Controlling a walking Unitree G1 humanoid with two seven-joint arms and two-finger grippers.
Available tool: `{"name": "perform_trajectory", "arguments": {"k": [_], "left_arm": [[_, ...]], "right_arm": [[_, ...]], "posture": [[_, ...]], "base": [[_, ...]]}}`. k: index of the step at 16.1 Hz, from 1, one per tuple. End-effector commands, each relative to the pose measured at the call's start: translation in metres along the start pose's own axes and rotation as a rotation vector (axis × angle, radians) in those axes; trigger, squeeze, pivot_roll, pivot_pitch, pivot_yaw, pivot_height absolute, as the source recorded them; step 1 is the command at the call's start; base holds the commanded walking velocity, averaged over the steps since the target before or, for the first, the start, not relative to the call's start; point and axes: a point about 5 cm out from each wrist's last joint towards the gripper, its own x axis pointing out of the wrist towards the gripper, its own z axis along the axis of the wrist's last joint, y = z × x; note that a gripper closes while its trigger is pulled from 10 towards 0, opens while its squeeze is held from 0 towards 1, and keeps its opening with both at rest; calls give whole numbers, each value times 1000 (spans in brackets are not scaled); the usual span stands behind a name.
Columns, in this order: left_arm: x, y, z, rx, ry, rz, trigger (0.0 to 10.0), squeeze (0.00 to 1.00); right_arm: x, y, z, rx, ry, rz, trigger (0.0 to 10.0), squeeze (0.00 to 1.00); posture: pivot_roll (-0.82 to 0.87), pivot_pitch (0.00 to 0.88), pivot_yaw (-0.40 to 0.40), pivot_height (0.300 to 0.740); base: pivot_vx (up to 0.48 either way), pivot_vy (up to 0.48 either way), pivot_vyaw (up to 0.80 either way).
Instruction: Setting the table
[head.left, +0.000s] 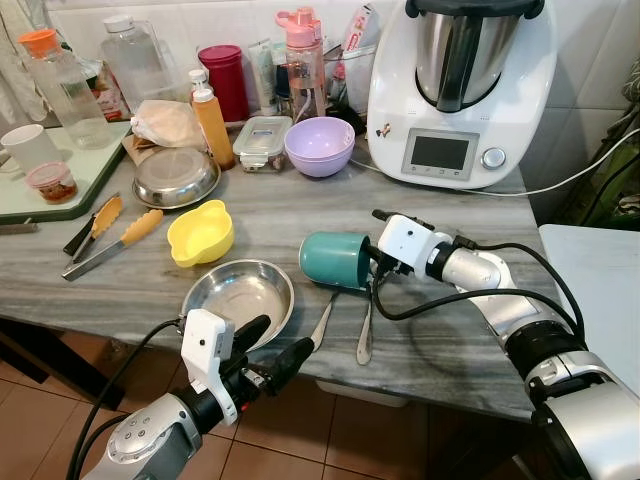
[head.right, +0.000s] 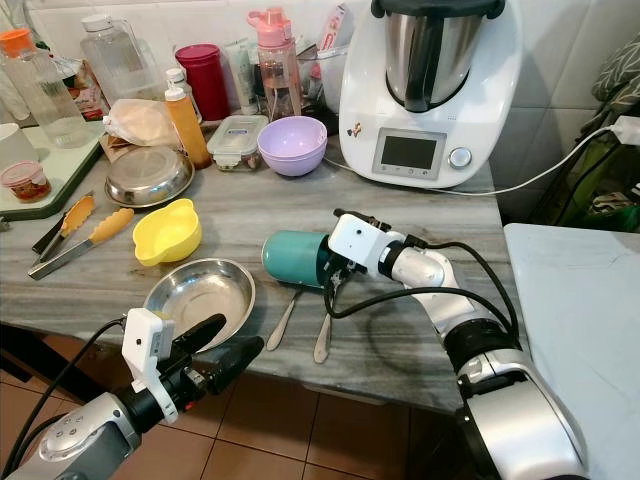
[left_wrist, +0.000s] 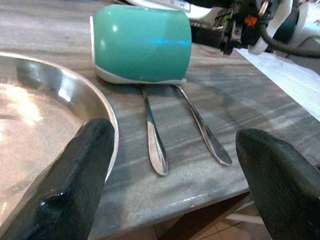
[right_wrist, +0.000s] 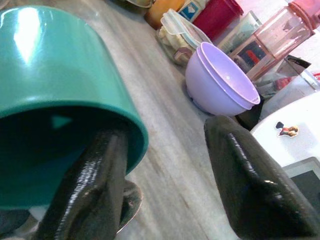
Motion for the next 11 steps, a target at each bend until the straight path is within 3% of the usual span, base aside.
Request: {"name": "perform_trajectory", "arguments": {"k": [1, 11], "left_arm": [[-1, 3, -2, 18, 13, 4, 10000, 0], [3, -3, 6, 34, 0, -7, 10000, 0]], "right_arm": [[2, -4, 2, -3, -6, -9, 0, 0], [2, -5, 0, 14, 1, -22, 0, 0]], "posture": [[-120, 51, 92, 740], [-124, 48, 92, 740]], "base": [[0, 0, 0], [0, 0, 0]]}}
